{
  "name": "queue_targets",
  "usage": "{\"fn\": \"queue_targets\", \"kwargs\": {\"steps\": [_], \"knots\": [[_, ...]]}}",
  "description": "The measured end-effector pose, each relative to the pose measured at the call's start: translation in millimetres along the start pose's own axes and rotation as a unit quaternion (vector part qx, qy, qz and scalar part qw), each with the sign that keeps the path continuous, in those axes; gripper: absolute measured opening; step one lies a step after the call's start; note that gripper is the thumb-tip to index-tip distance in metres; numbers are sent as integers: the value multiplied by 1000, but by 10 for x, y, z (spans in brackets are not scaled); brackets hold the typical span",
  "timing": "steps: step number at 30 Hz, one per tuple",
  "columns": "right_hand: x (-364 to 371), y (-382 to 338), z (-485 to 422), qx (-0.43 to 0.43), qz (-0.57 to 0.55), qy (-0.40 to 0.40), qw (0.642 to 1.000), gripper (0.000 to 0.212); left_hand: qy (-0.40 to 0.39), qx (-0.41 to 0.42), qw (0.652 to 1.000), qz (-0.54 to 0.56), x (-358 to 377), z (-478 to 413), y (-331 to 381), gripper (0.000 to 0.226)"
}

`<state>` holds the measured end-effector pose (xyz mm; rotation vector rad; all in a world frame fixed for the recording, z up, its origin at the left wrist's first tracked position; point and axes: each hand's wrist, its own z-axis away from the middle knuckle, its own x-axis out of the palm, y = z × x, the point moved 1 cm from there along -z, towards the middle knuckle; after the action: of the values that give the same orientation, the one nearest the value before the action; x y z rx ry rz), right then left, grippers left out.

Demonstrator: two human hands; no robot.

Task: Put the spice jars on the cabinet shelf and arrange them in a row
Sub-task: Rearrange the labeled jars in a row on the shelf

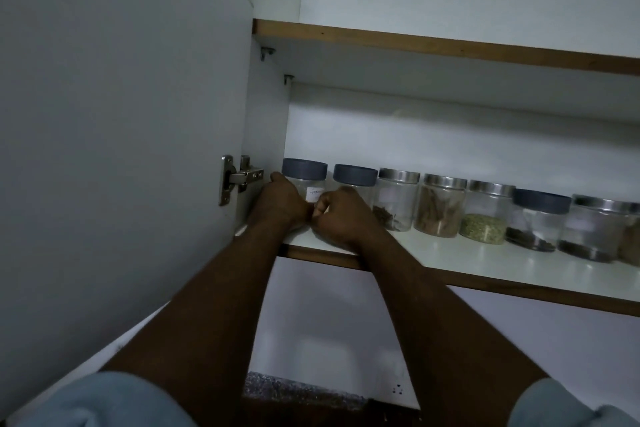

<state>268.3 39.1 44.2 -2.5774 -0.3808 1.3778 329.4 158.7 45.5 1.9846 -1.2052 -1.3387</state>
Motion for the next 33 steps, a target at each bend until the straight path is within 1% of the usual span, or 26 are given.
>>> {"fn": "queue_targets", "kwargs": {"steps": [2, 4, 6, 8, 10, 12, 16, 20, 25, 27, 33], "knots": [[-3, 39, 4, 5, -8, 19, 1000, 10, -13, -14, 1000, 12, -13, -14, -11, 84], [-18, 78, 2, 21, -47, 47, 998, 9, -18, -18, 1000, 6, -19, -25, -20, 81], [-16, 98, -14, 26, -55, 58, 996, 11, -19, -11, 1000, -1, -13, -22, -16, 71], [16, 90, -37, 17, -25, 37, 999, 13, -12, 4, 1000, 7, -9, -11, -16, 56], [44, 71, -64, 13, -18, 9, 1000, 14, -3, 15, 1000, 2, -18, 3, -25, 43], [55, 78, -89, 17, -37, -7, 999, 14, 7, 17, 1000, -13, -35, 18, -30, 38], [60, 96, -97, 26, -54, -10, 998, 7, 35, 13, 998, -55, -50, 41, -12, 29], [58, 83, -101, 22, -57, -14, 998, 6, 36, 13, 994, -101, -58, 70, 16, 29], [67, 38, -111, -11, -17, -41, 999, 19, 55, 16, 988, -142, -71, 150, 49, 28], [64, 42, -115, -8, -18, -49, 999, 17, 59, 21, 985, -161, -73, 172, 59, 28], [60, 56, -126, -16, -4, -53, 998, 13, 19, 16, 988, -152, -66, 145, 52, 33]]}}
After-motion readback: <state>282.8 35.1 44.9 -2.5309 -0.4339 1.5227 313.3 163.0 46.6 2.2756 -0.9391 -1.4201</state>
